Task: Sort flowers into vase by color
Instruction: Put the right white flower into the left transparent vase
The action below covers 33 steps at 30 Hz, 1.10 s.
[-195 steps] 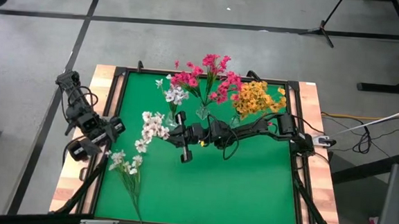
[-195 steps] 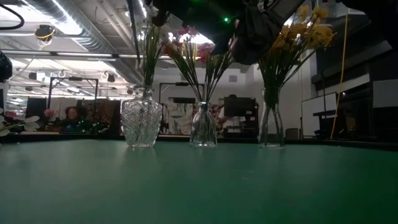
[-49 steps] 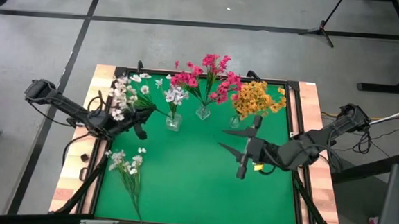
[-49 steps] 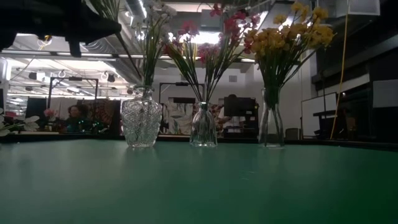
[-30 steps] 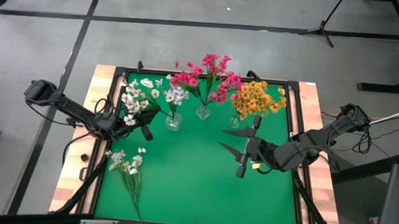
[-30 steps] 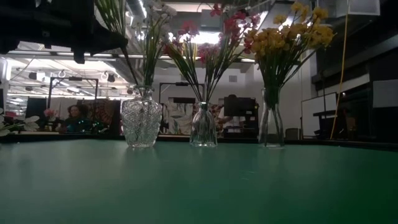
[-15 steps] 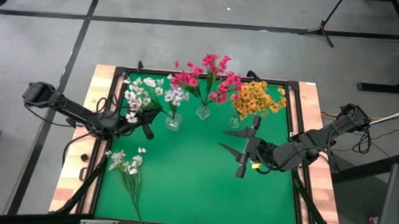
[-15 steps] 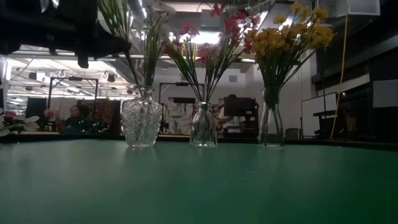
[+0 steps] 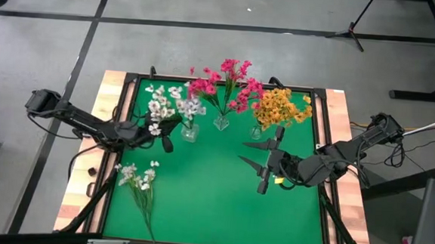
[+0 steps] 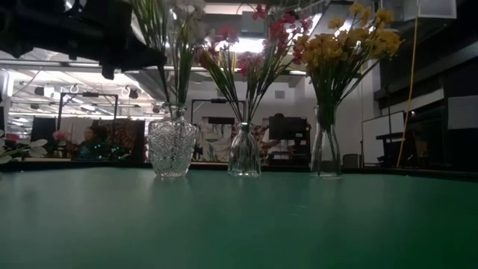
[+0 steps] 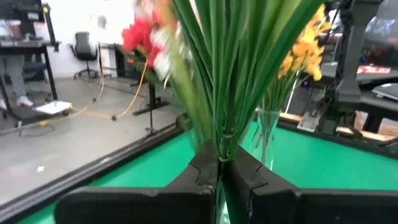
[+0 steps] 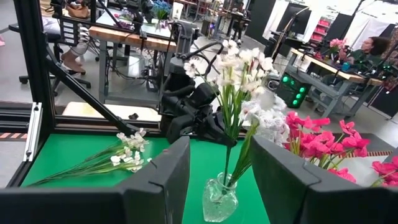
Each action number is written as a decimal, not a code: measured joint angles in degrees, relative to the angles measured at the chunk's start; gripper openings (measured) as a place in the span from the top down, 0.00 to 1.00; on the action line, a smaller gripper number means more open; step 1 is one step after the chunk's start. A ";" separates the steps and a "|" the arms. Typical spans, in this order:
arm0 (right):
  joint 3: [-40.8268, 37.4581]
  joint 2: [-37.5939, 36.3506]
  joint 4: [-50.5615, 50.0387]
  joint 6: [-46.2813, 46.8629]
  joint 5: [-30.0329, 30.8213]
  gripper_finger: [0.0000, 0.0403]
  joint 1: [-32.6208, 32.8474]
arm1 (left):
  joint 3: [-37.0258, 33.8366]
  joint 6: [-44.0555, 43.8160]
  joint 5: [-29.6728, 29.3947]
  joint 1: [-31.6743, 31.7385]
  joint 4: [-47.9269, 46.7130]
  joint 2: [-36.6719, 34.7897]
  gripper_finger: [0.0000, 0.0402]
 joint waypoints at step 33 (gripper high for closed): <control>0.00 0.05 -3.04 5.42 -6.05 0.59 0.04 | 4.14 -6.81 -10.75 -0.38 -20.42 -0.20 0.64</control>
